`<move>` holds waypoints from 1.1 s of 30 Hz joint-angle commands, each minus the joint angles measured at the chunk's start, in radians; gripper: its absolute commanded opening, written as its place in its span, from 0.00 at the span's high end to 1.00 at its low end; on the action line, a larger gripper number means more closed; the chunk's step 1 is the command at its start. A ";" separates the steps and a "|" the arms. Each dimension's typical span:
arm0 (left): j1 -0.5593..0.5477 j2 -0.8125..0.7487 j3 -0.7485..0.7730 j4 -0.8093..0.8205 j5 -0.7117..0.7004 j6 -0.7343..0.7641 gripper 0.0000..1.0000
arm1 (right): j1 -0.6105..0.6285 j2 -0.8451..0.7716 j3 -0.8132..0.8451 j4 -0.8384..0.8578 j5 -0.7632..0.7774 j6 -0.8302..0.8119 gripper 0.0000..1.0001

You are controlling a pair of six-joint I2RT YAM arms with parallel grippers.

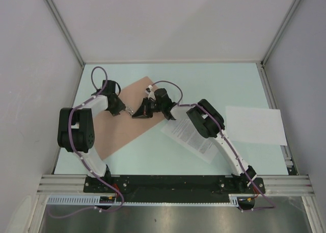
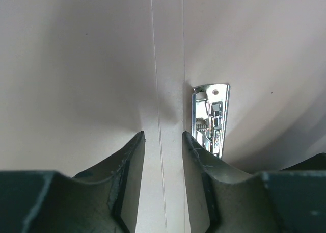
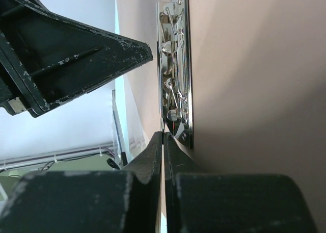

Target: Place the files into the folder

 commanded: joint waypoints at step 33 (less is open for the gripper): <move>-0.014 0.089 0.017 0.091 -0.021 -0.028 1.00 | -0.013 -0.028 0.096 -0.206 -0.019 -0.218 0.82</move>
